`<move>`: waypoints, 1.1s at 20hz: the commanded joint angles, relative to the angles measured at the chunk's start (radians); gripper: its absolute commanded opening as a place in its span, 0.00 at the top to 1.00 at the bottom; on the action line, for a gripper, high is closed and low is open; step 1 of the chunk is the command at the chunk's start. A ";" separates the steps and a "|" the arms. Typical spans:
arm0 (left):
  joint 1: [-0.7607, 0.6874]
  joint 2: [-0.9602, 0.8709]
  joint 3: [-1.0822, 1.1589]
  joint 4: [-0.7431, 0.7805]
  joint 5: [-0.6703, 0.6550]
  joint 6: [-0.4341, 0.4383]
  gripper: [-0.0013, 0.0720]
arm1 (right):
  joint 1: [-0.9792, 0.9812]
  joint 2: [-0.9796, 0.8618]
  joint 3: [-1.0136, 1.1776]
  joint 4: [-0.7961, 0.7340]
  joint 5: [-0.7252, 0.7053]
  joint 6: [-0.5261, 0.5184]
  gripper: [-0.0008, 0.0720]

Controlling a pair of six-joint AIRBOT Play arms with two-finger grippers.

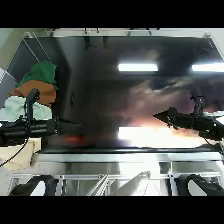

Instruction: Fold the shirts.

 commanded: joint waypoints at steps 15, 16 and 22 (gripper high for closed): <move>0.267 -0.526 0.917 0.569 0.492 -0.115 0.00 | 0.001 0.001 0.000 0.000 0.001 0.000 0.96; 0.249 -0.642 1.023 0.615 0.474 -0.126 0.00 | 0.001 0.001 0.000 0.001 0.002 0.000 0.96; 0.087 -1.287 1.686 1.095 0.321 -0.361 0.00 | 0.001 0.001 0.000 0.002 0.001 0.000 0.96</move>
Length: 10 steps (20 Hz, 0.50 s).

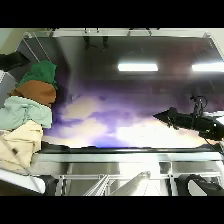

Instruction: Fold the shirts.

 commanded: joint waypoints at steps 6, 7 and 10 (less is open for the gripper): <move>-0.134 -0.349 0.109 0.377 0.207 -0.159 0.03 | 0.001 0.001 0.000 0.003 -0.011 0.000 0.96; -0.134 -0.368 0.140 0.377 0.154 -0.159 0.08 | 0.001 0.001 0.000 0.003 -0.011 0.000 0.96; -0.139 -0.356 0.197 0.349 0.047 -0.159 0.95 | 0.001 0.001 0.000 0.003 -0.011 0.000 0.96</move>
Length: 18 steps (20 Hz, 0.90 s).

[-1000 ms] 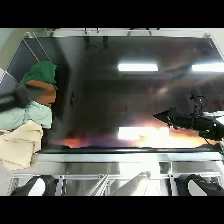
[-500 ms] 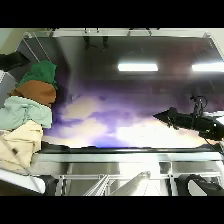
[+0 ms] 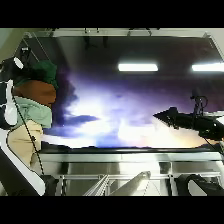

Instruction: Fold the shirts.

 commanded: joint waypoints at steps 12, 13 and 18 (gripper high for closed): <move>-0.227 0.578 -0.024 -0.834 -0.332 0.176 0.95 | 0.001 0.001 0.000 0.006 0.024 0.000 0.96; -0.258 0.581 -0.024 -0.835 -0.411 0.138 0.95 | 0.001 0.001 0.000 0.007 0.037 0.000 0.96; -0.425 0.579 -0.159 -0.830 -0.533 0.043 0.22 | 0.001 0.001 0.000 -0.001 0.111 -0.004 0.37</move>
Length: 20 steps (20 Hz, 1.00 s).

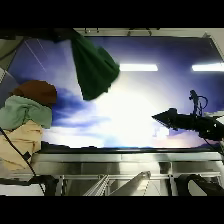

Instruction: Fold the shirts.

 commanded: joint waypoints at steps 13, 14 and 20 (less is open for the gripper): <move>-0.006 -0.035 -0.587 0.283 0.239 -0.143 0.00 | 0.056 -0.154 -0.002 -0.139 0.029 -0.026 0.17; -0.006 -0.076 -0.587 0.236 0.284 -0.116 0.00 | 0.120 -0.194 -0.003 -0.138 -0.003 -0.026 0.17; -0.060 -0.355 -0.377 0.102 0.314 -0.058 0.00 | 0.404 -0.388 -0.003 0.009 -0.246 -0.028 0.25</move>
